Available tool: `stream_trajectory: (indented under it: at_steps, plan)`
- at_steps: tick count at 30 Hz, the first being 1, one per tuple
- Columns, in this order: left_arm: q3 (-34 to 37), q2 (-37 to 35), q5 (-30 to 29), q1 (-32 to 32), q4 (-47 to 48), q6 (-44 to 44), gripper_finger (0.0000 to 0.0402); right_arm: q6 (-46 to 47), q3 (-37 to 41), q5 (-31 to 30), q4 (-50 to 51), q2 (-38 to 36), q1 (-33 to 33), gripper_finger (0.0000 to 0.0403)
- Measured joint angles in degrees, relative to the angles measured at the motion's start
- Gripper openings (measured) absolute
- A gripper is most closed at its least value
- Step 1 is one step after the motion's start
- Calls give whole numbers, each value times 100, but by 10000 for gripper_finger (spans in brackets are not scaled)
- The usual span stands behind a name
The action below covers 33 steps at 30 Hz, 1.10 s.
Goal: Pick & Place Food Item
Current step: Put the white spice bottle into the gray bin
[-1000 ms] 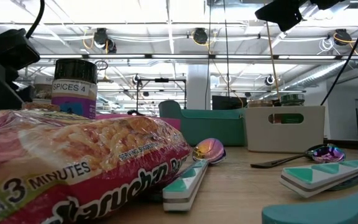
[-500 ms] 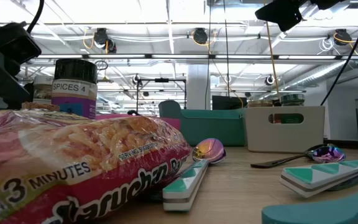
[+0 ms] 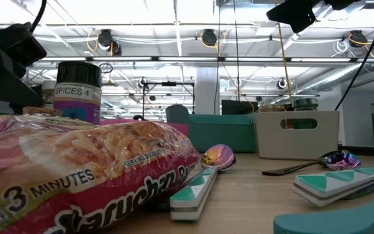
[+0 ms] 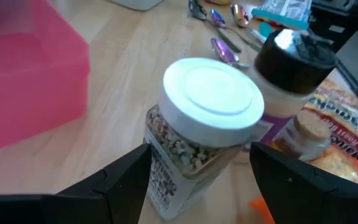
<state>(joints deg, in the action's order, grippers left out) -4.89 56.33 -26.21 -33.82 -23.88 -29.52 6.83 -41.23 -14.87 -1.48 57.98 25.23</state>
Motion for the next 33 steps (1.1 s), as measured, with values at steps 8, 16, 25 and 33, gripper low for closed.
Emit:
stream_trajectory:
  at_steps: [8, 16, 25, 33]
  plan:
    - [-2, 852, 2, 1, -982, 587, 279, 1, 2, 0, 0, 0, -2, 322]
    - [-2, 1342, -237, 212, -1193, 481, 275, 1, 4, 0, 0, 2, -1, 322]
    - [-2, 1662, -250, 516, -1718, 733, 279, 2, 4, -1, 0, 2, -1, 322]
    - [-2, 1769, -436, 754, -1701, 1175, 265, 1, 4, -2, 0, 2, -2, 322]
